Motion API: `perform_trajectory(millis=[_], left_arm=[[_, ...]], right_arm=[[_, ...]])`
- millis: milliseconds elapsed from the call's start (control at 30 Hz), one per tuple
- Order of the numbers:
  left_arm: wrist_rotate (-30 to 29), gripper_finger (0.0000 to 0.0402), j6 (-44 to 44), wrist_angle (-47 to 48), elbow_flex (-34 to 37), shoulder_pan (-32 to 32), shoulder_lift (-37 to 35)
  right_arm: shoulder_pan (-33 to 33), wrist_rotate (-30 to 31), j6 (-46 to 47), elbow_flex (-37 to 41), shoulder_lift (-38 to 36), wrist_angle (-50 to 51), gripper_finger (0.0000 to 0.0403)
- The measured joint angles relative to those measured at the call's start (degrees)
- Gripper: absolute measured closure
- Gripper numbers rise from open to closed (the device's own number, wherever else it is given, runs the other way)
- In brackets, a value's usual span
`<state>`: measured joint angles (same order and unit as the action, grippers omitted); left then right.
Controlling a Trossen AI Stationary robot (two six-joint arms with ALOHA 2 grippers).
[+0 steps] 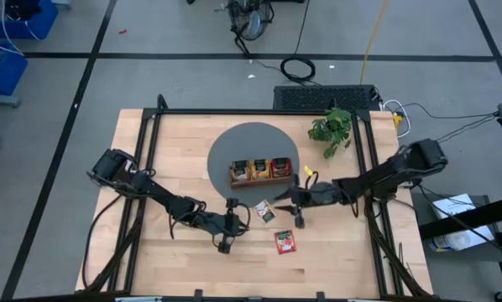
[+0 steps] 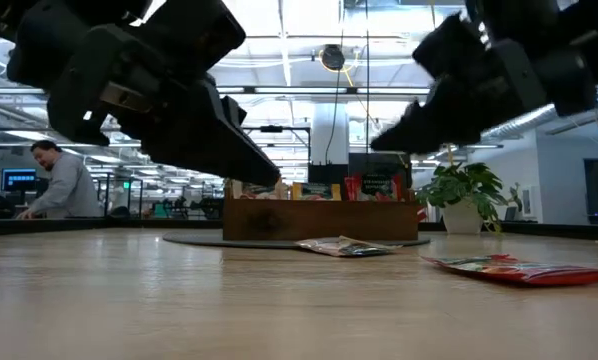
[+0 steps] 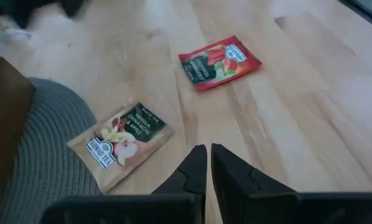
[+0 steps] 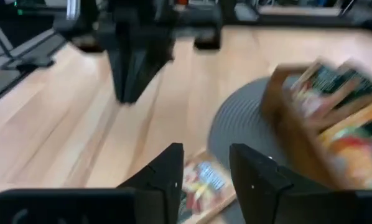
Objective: Pick & Place Tea
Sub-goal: Put the brown tea bag into the left section of the wooden organizer
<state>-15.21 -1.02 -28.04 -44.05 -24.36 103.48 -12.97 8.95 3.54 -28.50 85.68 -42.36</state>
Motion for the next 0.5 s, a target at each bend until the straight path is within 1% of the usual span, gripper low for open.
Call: perform_trajectory(millis=[67, 167, 267, 333, 367, 500], left_arm=[[0.0, 0.0371, -1.5, 0.5, -0.1, 0.0, 0.0], [-0.4, 0.0371, -2.6, 1.6, 0.0, -0.6, 0.0], [-0.8, 0.0371, -2.8, 2.5, 0.0, -1.5, 0.0], [-1.5, 0.0371, -2.8, 3.1, 0.0, -2.1, 0.0], [-1.6, 0.0371, -2.7, 3.1, 0.0, -2.2, 0.0], [-1.7, 0.0371, -2.6, 4.0, 0.0, -2.4, 0.0]], right_arm=[[-0.9, 0.3, 1.9, 0.5, 3.1, -2.5, 0.0292], [-2.2, 4.6, 3.6, 0.2, 6.9, -3.2, 0.0314], [-2.9, 9.2, 4.7, -0.5, 10.1, -3.3, 0.0358], [-2.6, 9.2, 4.7, -1.1, 11.6, -2.9, 0.0389], [-2.3, 9.0, 4.5, -1.4, 12.2, -2.8, 0.0395], [-0.3, 8.9, 6.2, -2.7, 14.4, -0.5, 0.0387]])
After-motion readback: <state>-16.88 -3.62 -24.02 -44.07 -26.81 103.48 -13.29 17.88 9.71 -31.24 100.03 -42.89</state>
